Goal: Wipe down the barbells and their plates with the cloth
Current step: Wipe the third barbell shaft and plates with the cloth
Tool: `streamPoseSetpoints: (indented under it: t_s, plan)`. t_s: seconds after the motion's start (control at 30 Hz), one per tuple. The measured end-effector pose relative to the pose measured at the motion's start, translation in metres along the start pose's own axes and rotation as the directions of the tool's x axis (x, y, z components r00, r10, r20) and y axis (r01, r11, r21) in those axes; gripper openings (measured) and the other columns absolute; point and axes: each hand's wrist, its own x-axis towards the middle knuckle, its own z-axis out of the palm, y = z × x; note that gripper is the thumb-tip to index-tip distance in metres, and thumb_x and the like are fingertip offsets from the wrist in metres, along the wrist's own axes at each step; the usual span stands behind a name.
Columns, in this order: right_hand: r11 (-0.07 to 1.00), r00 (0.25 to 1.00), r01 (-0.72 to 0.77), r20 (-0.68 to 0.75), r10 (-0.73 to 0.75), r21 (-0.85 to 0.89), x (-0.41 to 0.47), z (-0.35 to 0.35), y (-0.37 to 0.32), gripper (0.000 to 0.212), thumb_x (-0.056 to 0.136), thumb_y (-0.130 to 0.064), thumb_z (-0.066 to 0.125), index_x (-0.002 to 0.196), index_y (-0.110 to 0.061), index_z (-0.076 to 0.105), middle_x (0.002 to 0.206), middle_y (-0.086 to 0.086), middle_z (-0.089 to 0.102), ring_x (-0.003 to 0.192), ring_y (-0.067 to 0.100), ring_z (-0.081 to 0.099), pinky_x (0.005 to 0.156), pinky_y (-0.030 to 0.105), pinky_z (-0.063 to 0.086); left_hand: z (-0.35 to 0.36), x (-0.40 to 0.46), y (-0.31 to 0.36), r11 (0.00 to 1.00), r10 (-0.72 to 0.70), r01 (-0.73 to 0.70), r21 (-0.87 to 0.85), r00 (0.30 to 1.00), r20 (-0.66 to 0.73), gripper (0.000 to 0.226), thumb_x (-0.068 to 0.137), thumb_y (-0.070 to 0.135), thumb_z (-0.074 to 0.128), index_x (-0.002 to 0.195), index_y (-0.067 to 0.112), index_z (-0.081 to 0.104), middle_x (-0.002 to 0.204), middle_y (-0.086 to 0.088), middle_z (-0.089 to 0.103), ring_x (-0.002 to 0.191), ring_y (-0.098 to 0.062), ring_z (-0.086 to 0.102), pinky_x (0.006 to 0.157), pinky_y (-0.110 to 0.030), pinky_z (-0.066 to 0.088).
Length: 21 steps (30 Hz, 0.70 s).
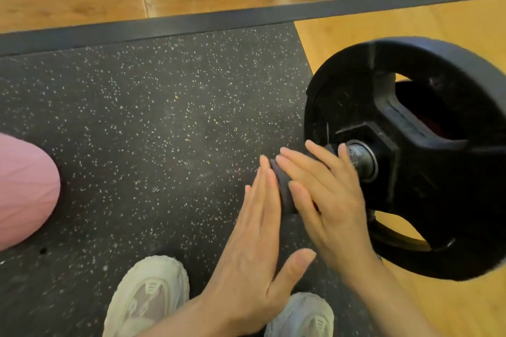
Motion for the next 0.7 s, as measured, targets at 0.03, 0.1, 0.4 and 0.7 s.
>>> streamPoseSetpoints:
  t_s: [0.03,0.1,0.4,0.7]
  plan:
    - [0.998,0.999,-0.039,0.014,0.040,-0.039,0.012,-0.002,0.006,0.040,0.107,-0.027,0.037,0.115,-0.016,0.075,0.119,-0.005,0.071,0.128,0.019,0.056,0.125,0.038,0.014,0.000,-0.003,0.002,1.000,-0.006,0.006,-0.005,1.000,0.022,0.083,0.103,0.061,0.017,0.157,0.011,-0.021,0.166,-0.009,-0.022,0.156,-0.027,-0.008,0.123,-0.042,0.002]
    - [0.986,0.989,-0.142,-0.039,0.140,-0.088,0.026,-0.003,0.004,0.040,0.103,-0.023,0.038,0.094,-0.015,0.077,0.095,-0.003,0.075,0.112,0.018,0.062,0.125,0.035,0.016,0.002,-0.006,0.003,1.000,-0.012,0.012,-0.014,0.999,0.036,0.083,0.103,0.061,0.016,0.156,0.010,-0.022,0.166,-0.008,-0.024,0.156,-0.026,-0.009,0.123,-0.041,0.000]
    - [0.981,0.984,-0.164,-0.094,0.154,-0.103,-0.001,-0.010,0.013,0.042,0.108,-0.027,0.035,0.106,-0.011,0.073,0.108,0.001,0.073,0.117,0.024,0.061,0.122,0.043,0.023,0.002,-0.017,0.004,1.000,-0.004,0.004,0.008,0.999,0.050,0.085,0.103,0.062,0.015,0.157,0.004,-0.017,0.167,-0.010,-0.020,0.156,-0.028,-0.007,0.123,-0.041,0.001]
    - [0.942,0.982,-0.182,-0.111,0.156,-0.282,-0.016,-0.018,0.014,0.042,0.108,-0.022,0.034,0.110,-0.001,0.070,0.113,0.011,0.071,0.119,0.030,0.061,0.117,0.044,0.028,0.010,-0.024,0.005,0.999,0.030,-0.033,0.033,0.995,0.090,0.087,0.103,0.062,0.018,0.157,0.002,-0.013,0.167,-0.011,-0.018,0.156,-0.026,-0.006,0.123,-0.039,0.002]
